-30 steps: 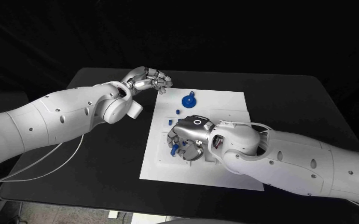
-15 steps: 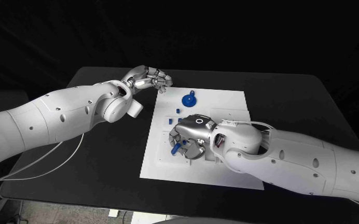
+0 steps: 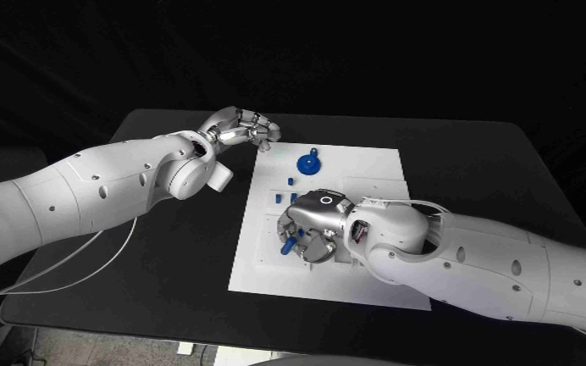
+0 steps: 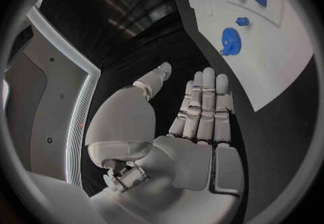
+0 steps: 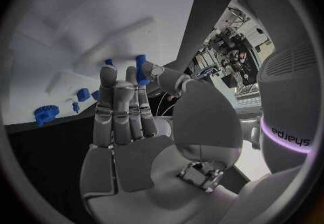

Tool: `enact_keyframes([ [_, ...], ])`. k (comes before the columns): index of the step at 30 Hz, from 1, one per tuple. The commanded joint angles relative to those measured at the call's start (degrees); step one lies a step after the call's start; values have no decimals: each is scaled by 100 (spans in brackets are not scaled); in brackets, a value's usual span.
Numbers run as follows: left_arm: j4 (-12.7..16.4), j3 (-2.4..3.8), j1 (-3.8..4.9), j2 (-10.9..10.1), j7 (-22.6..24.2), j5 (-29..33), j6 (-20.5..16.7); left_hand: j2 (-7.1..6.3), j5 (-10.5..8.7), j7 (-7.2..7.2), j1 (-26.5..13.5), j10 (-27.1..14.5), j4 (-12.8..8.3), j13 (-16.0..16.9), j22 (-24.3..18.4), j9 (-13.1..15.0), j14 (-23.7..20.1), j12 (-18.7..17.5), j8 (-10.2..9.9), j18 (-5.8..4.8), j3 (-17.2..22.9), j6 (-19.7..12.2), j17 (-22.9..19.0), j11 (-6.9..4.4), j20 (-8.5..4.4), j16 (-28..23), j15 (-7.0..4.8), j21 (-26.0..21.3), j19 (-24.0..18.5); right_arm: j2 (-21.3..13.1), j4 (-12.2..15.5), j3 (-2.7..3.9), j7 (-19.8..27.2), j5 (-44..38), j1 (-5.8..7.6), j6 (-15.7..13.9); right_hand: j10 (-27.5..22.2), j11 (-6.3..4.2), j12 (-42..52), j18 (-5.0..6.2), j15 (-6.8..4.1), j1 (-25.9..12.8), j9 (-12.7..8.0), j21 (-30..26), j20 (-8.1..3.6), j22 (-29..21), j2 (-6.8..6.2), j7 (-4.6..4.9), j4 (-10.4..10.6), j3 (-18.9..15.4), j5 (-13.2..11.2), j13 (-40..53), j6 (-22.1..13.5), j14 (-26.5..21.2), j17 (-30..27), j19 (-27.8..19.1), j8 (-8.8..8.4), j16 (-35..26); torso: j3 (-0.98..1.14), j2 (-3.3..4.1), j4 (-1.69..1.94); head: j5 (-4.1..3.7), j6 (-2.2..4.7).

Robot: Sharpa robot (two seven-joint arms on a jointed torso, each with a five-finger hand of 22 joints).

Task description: Assemble the parts on the task board

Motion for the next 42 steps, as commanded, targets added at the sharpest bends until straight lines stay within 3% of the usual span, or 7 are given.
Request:
enact_keyframes([
  [1,3,4,5,18,56,22,74,45,14,55,-28,-31,22,9,5,-7,30,25,28,111,0,-39,10,-12,29,-37,21,-19,29,-7,-3,-1,-43,-38,-3,116,12,-9,31,76,-28,-22,17,37,-13,119,52,10,-36,9,20,9,37,2,-6,7,19,26,2,1,2,-2,4],
  [20,15,4,6,2,49,22,66,44,14,56,-29,-32,22,9,9,-13,29,25,35,110,-2,-43,16,-11,30,-42,22,-24,30,78,-85,-1,-59,144,-1,116,-75,27,-17,76,6,-147,25,-1,27,106,54,47,-35,1,41,0,-41,-61,-44,-69,-48,-9,-14,-1,12,-16,-2],
  [25,24,4,6,-1,43,22,63,43,14,56,-29,-32,23,10,10,-14,30,25,36,110,-2,-43,17,-11,30,-43,22,-25,30,180,-162,-6,-3,261,0,134,-202,81,-97,76,61,-413,9,-36,75,108,-25,97,-2,-245,93,-34,-153,-115,-99,-149,-136,-52,-14,0,3,-19,-2],
  [32,24,4,6,1,40,22,69,42,14,56,-29,-33,23,10,11,-16,30,25,39,110,-3,-44,20,-11,30,-45,22,-26,30,226,-205,-82,45,354,-1,154,-417,177,-271,76,149,-517,-64,-29,77,120,-40,194,-102,-645,214,-145,-359,-133,-146,-195,-303,-18,-6,1,15,-14,-15],
  [42,30,4,6,-5,40,22,67,40,14,56,-29,-33,24,10,13,-19,30,25,43,110,-3,-46,23,-11,30,-47,22,-29,30,201,-212,-91,72,407,-1,66,-473,205,-328,75,175,-529,-94,-21,78,119,-45,221,-141,-792,270,-197,-410,-142,-163,-201,-354,12,-5,1,2,-10,-21],
])
